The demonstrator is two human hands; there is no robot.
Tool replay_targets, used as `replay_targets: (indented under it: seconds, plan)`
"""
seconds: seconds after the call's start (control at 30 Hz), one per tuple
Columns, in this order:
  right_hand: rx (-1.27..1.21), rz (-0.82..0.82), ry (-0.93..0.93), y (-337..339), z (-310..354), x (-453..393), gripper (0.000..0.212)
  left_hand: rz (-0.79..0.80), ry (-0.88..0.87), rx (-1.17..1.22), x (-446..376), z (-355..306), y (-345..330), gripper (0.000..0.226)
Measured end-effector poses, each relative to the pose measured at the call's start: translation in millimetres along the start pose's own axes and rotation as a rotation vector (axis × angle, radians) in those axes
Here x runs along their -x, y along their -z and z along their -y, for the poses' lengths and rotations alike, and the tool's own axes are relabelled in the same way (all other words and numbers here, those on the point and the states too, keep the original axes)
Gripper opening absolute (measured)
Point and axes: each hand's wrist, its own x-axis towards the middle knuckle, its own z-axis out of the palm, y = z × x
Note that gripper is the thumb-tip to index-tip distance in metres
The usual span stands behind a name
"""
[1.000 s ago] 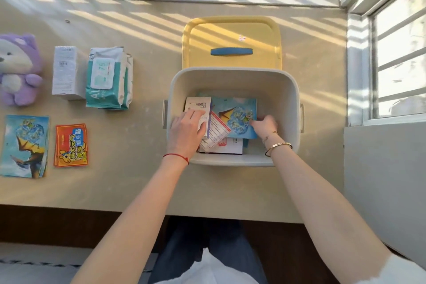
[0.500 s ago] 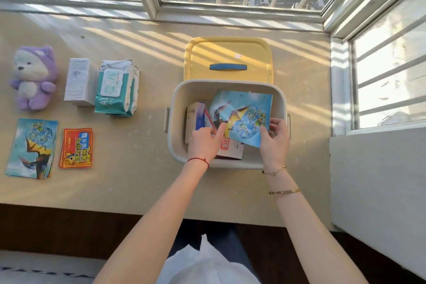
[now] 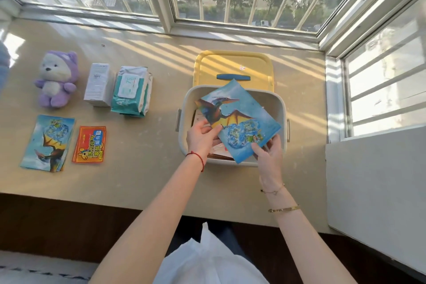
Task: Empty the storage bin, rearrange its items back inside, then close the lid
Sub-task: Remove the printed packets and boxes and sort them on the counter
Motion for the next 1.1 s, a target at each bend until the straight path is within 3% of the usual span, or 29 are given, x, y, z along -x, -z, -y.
replay_targets:
  seconds: [0.17, 0.3, 0.47, 0.6, 0.9, 1.1]
  plan:
    - [0.044, 0.031, 0.061, -20, 18, -2, 0.022, -0.033, -0.16, -0.218, 5, -29, 50, 0.024]
    - [0.302, 0.224, 0.107, -53, 20, 0, 0.015, -0.027, -0.197, -0.342, 5, -52, 101, 0.028]
    - [0.537, 0.35, 0.167, -117, -1, 15, 0.008, -0.076, -0.26, -0.455, -2, -64, 184, 0.037]
    - [0.609, 0.384, 0.17, -186, -30, 39, 0.009, -0.166, -0.26, -0.499, -10, -68, 260, 0.048]
    - [0.721, 0.381, 0.043, -380, -125, 97, 0.007, -0.27, -0.225, -0.532, -54, -96, 455, 0.041]
    - [1.012, 0.455, 0.087, -495, -188, 112, 0.011, -0.352, -0.216, -0.673, -102, -101, 567, 0.037]
